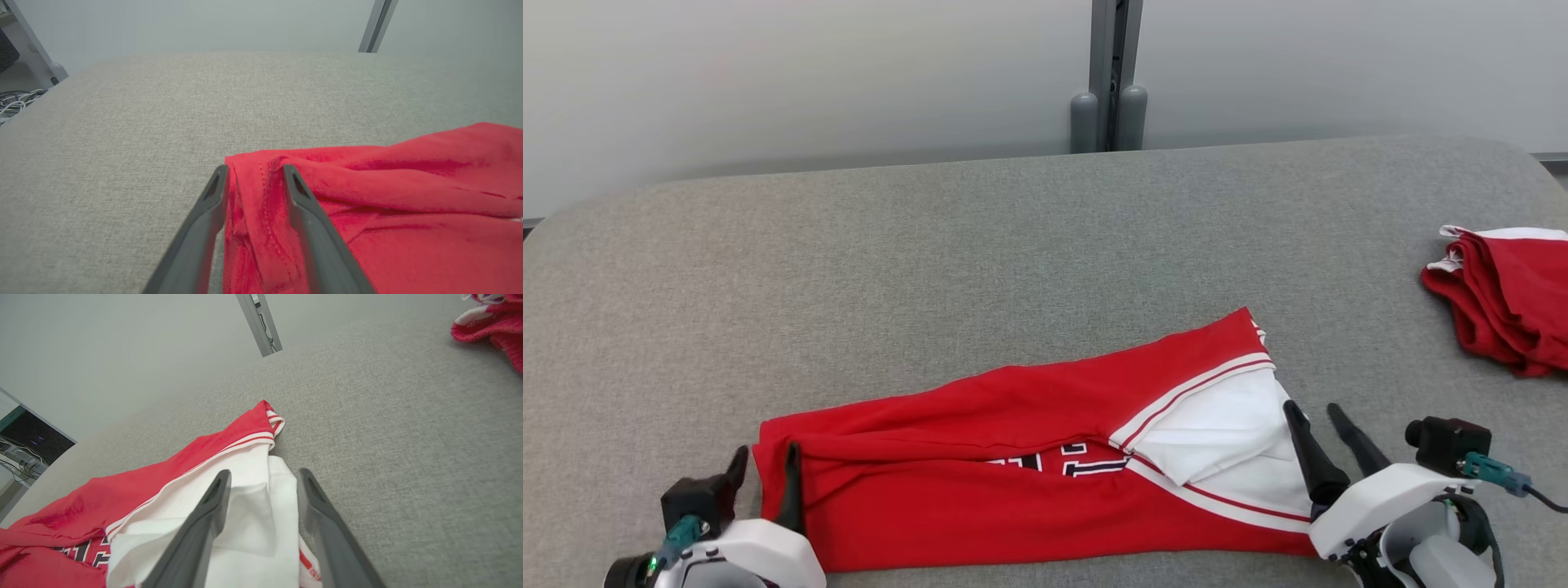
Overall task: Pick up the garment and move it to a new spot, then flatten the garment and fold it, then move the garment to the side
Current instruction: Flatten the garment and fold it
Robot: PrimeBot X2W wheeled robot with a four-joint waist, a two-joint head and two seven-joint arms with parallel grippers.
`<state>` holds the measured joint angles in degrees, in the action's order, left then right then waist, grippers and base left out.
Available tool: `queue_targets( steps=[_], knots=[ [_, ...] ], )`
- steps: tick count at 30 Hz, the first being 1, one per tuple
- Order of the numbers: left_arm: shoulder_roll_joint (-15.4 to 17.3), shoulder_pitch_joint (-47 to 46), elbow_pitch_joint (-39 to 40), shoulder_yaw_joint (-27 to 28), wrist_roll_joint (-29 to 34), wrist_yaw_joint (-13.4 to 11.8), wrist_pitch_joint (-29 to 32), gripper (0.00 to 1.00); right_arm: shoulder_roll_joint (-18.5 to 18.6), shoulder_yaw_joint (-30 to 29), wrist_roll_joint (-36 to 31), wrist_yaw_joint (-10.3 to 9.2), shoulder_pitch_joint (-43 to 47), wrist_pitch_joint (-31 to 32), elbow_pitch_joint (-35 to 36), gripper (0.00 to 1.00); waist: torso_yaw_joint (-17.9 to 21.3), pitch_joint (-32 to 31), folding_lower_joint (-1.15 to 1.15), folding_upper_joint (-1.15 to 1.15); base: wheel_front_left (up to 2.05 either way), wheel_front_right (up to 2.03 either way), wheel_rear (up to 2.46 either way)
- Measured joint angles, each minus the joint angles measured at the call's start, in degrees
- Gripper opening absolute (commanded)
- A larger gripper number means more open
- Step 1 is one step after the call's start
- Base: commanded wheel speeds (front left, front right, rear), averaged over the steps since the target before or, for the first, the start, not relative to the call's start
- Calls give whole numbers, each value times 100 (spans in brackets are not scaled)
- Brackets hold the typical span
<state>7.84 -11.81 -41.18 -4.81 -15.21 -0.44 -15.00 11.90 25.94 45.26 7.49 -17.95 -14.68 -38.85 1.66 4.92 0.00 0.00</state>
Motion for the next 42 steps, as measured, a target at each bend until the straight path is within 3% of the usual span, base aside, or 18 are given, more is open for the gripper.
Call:
queue_targets(
  steps=[3, 9, 16, 23, 26, 27, 34, 42],
  knots=[
    [-107, 331, 482, 230, 169, -164, -9, 100, 11, -189, -176, 0, -3, -8, 49, 100, -27, -5, 0, 0, 0, 0, 0],
    [-289, 700, 691, 457, 381, -192, -8, 100, -8, -314, -570, 0, -44, 70, 22, 100, -155, 31, 0, 0, 0, 0, 0],
    [-402, 628, 682, 560, 579, -112, -8, 100, -132, -335, -1160, 0, -405, 961, -656, 100, -388, 210, 0, 0, 0, 0, 0],
    [-472, 554, 632, 603, 624, -54, -8, 100, -220, -286, -1288, -14, -611, 1611, -798, 100, -520, 328, 0, 0, 0, 0, 0],
    [-481, 544, 611, 625, 650, -13, -8, 100, -181, -202, -1224, -26, -616, 1808, -694, 12, -540, 354, 0, 0, 0, 0, 0],
    [-485, 533, 605, 627, 656, -12, -8, 100, -167, -190, -1187, -26, -615, 1831, -670, 0, -545, 362, 0, 0, 0, 0, 0],
    [-493, 441, 576, 603, 692, 47, -8, 100, -191, -383, -1146, 31, -620, 1633, -698, 0, -567, 414, 0, 0, 0, 0, 0],
    [-503, 425, 489, 420, 719, 114, -8, 100, -86, -1194, -1345, 15, -806, 811, -1080, 0, -549, 419, 0, 0, 0, 0, 0]
  ],
)
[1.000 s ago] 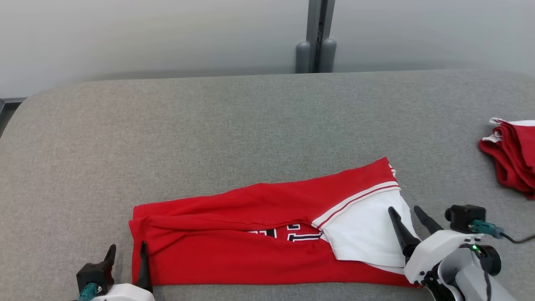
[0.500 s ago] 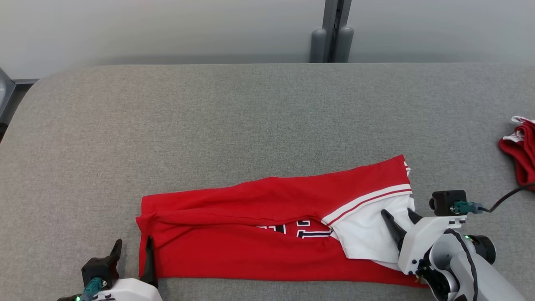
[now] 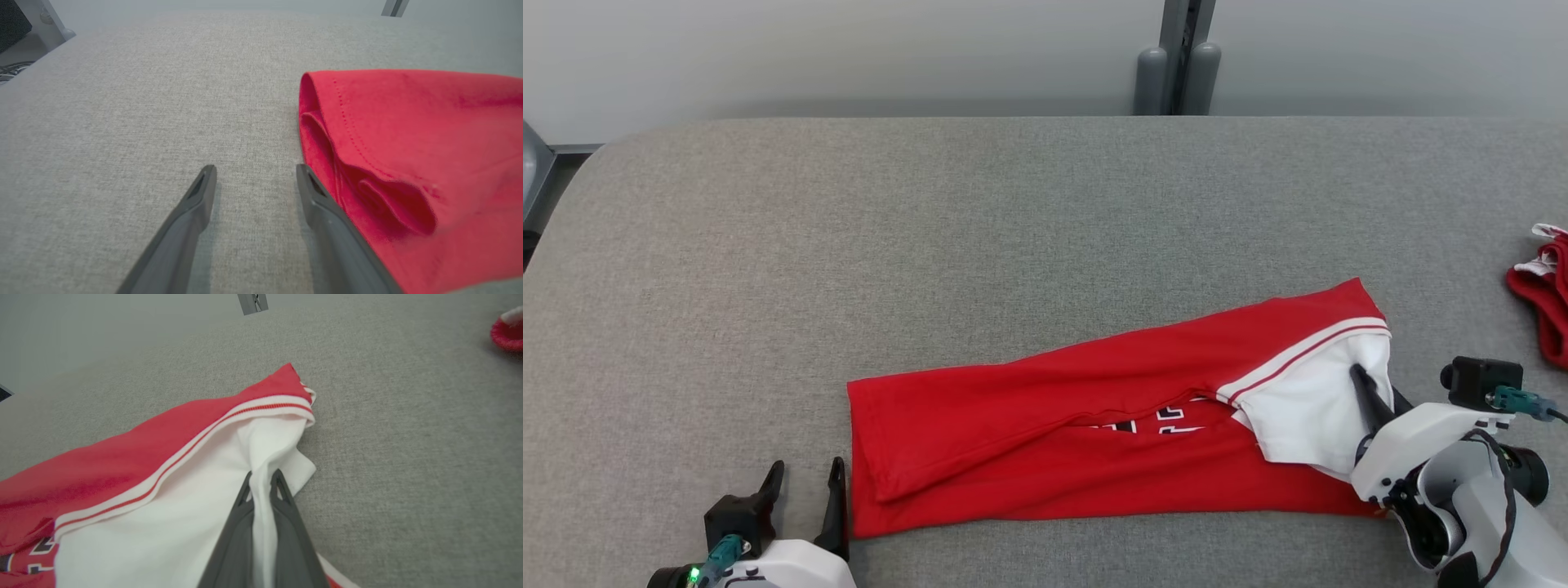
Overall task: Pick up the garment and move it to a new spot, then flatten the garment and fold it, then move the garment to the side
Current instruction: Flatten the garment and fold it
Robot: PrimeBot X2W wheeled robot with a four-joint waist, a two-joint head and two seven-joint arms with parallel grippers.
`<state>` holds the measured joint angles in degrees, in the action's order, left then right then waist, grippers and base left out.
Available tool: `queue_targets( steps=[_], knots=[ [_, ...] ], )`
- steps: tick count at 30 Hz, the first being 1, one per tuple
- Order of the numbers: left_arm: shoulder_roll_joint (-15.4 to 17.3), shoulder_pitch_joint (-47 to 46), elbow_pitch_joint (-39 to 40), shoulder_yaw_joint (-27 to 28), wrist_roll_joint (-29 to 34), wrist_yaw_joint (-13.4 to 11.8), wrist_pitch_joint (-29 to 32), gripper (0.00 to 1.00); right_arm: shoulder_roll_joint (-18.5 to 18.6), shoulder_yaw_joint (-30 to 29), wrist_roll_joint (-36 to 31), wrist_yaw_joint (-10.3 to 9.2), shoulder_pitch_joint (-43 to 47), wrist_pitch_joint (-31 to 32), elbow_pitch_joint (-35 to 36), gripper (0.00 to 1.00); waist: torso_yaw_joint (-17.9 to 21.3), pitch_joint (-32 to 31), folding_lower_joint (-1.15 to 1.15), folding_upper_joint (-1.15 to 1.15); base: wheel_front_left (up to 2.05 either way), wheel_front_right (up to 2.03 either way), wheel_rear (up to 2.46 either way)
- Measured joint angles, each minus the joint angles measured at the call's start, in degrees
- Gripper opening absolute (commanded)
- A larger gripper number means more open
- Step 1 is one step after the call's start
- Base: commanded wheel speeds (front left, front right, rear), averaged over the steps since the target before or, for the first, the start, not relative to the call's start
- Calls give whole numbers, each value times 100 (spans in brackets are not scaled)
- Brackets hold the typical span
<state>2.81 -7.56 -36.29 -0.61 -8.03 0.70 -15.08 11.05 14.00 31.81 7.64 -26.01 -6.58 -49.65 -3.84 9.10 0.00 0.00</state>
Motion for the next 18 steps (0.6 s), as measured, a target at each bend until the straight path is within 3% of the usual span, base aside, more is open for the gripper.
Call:
queue_targets(
  steps=[7, 18],
  knots=[
    [0, 0, -27, -169, -47, 1, 0, 100, -104, 314, -16, -15, -26, -46, 589, 0, 139, -57, 0, 0, 0, 0, 0],
    [-1, -13, -64, -609, -186, -25, 0, 100, -24, 1825, 506, -15, 347, 940, 2575, 0, 155, -173, 0, 0, 0, 0, 0]
  ],
)
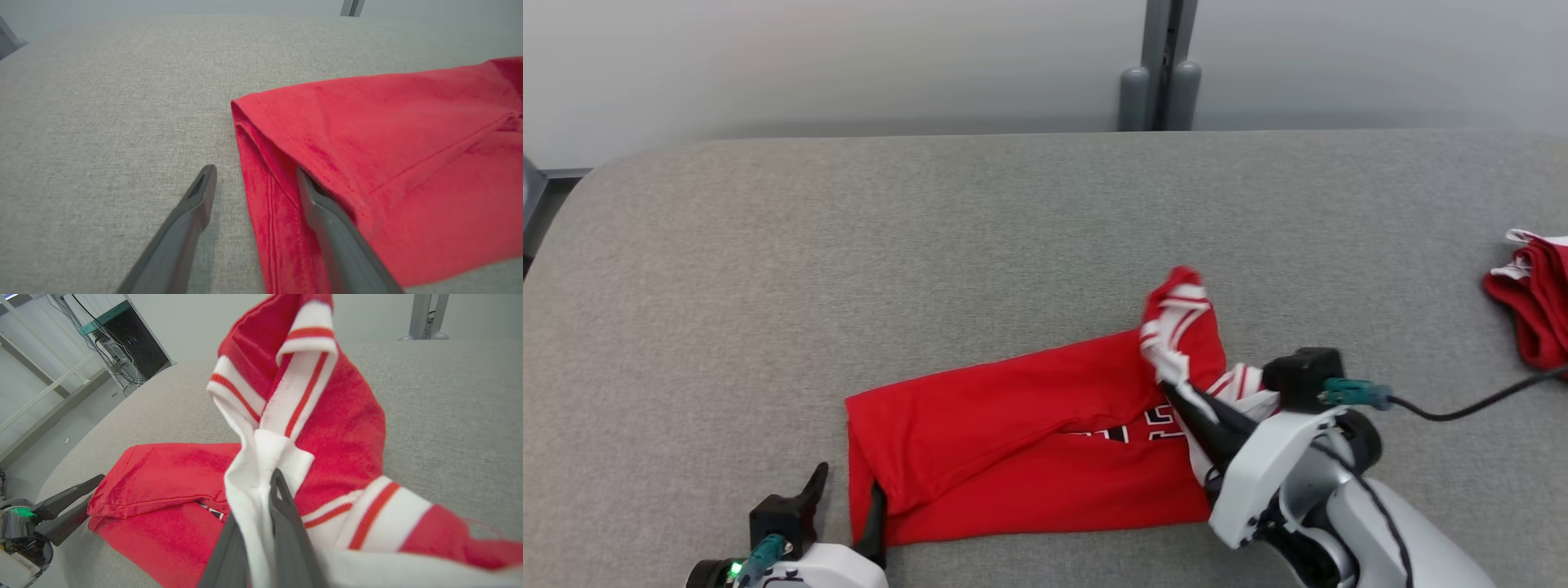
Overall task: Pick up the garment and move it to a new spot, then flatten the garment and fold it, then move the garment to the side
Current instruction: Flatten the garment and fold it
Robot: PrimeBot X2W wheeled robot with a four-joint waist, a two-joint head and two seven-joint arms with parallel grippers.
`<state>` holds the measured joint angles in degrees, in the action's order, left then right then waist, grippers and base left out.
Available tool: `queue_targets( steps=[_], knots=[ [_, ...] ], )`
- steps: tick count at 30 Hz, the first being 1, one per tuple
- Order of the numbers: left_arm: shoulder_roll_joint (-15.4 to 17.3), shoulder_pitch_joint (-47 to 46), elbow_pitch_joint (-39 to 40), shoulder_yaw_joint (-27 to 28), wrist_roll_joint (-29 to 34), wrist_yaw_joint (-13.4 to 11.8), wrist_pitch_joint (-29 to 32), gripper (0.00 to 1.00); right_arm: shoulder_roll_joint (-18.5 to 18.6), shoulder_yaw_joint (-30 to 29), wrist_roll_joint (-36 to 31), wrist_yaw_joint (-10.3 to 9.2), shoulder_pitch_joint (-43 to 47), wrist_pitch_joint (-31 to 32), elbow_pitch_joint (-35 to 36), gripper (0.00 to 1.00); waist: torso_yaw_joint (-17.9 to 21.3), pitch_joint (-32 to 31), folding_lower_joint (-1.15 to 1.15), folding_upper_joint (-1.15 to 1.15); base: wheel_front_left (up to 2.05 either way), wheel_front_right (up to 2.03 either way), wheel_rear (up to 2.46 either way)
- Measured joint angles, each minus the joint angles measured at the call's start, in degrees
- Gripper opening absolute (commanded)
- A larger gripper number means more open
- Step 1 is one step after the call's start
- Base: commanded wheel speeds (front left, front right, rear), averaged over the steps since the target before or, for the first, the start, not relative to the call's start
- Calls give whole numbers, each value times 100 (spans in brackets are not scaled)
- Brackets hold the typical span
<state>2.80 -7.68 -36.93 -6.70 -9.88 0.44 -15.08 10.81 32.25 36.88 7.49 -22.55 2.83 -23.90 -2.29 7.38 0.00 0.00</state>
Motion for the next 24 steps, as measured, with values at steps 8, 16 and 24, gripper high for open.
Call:
queue_targets(
  steps=[8, 16, 24],
  knots=[
    [0, -105, 41, -565, -148, 3, 0, 100, -149, 658, 185, 0, -6, 439, 316, 0, -477, 12, 0, 0, 0, 0, 0],
    [3, -123, 229, -877, -346, -86, -1, 100, -483, 1049, 263, -1, -321, 361, -59, 0, -1231, 68, 0, 0, 0, 0, 0],
    [1, -123, 464, -1034, -441, -137, 0, 100, -689, 1222, 283, 0, -651, -36, -860, 0, -1901, 118, 0, 0, 0, 0, 0]
  ],
)
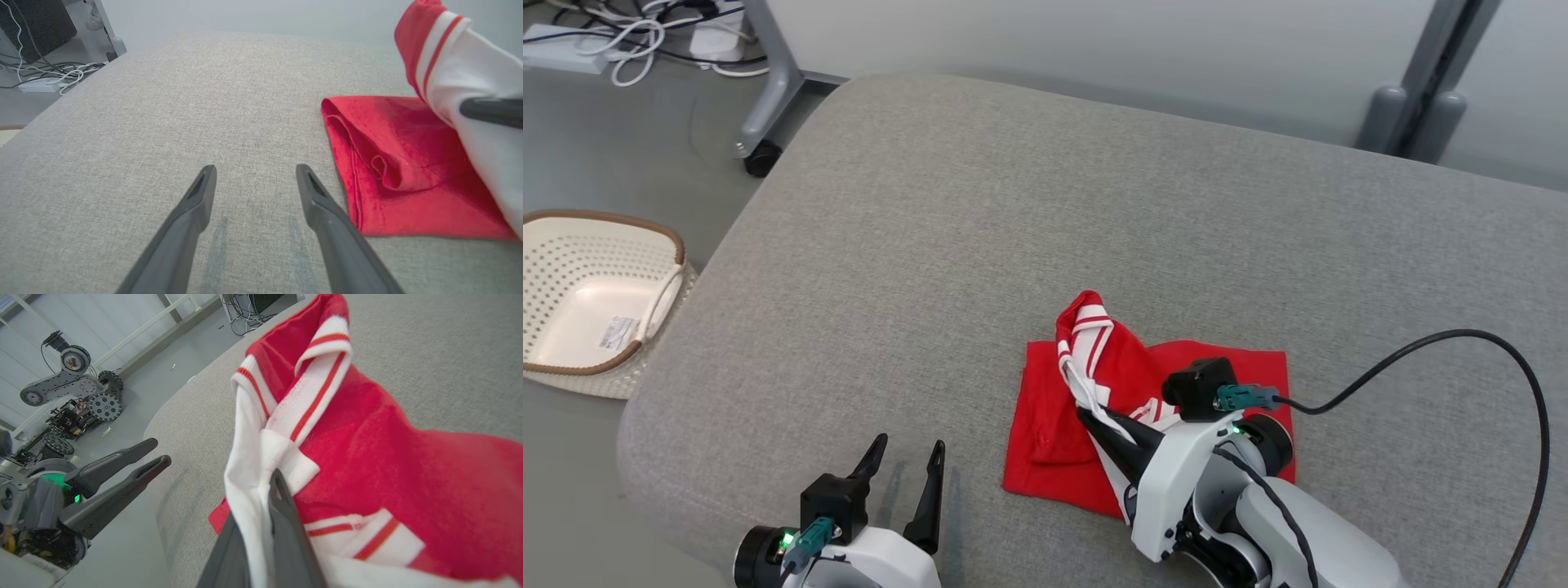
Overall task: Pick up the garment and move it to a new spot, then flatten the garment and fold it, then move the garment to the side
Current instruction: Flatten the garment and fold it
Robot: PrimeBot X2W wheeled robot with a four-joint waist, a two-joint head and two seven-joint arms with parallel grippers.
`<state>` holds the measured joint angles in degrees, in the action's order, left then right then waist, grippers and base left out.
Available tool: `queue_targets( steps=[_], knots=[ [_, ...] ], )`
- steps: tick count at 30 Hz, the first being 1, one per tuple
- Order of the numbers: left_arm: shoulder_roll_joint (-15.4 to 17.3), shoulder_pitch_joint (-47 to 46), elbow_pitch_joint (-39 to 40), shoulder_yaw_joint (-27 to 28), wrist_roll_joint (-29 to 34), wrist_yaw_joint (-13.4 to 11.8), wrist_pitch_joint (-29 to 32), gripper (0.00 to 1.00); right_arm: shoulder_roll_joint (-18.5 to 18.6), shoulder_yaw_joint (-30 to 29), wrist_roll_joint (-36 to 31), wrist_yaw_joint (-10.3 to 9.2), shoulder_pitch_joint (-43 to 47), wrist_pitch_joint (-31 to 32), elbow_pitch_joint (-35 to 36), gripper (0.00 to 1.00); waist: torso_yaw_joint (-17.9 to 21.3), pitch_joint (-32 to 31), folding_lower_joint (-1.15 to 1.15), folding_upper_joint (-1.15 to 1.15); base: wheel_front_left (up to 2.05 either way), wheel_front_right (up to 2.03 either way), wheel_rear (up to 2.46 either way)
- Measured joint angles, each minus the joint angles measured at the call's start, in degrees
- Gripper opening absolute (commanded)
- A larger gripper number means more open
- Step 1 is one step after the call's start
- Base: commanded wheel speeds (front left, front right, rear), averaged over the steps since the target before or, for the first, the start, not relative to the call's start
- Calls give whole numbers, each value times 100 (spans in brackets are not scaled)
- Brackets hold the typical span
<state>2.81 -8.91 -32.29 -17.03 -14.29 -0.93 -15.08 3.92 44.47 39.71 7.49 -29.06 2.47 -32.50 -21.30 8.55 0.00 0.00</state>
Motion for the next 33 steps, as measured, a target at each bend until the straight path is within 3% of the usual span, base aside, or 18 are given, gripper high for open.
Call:
queue_targets(
  steps=[2, 3, 13, 19, 25, 29, 33],
  knots=[
    [5, 0, 36, -3, -31, -15, 0, 100, -24, 21, 1, 0, -64, -135, -199, 74, -95, 12, 0, 0, 0, 0, 0],
    [4, 1, 46, -4, -32, -16, 0, 100, -37, 1, 5, 0, -92, -267, -271, 100, -121, 18, 0, 0, 0, 0, 0],
    [1, 9, 193, 188, 44, -64, -1, 100, -107, -404, 143, 0, -384, -1345, -789, 100, 229, -9, 0, 0, 0, 0, 0],
    [1, 10, 313, 448, 189, -43, -1, 100, 10, -1373, -275, 0, -325, -1720, -1272, 100, 730, -102, 0, 0, 0, 0, 0],
    [-1, -2, 389, 638, 245, -40, -1, 100, 77, -1900, -659, 0, 164, -1738, -1139, 100, 1154, -158, 0, 0, 0, 0, 0],
    [-2, -7, 408, 698, 261, -15, 0, 100, 62, -1875, -714, 0, 389, -1739, -980, 100, 1294, -150, 0, 0, 0, 0, 0],
    [0, -8, 416, 710, 264, -13, 0, 100, 36, -1463, -613, 0, 550, -1733, -636, 100, 1367, -115, 0, 0, 0, 0, 0]
  ],
)
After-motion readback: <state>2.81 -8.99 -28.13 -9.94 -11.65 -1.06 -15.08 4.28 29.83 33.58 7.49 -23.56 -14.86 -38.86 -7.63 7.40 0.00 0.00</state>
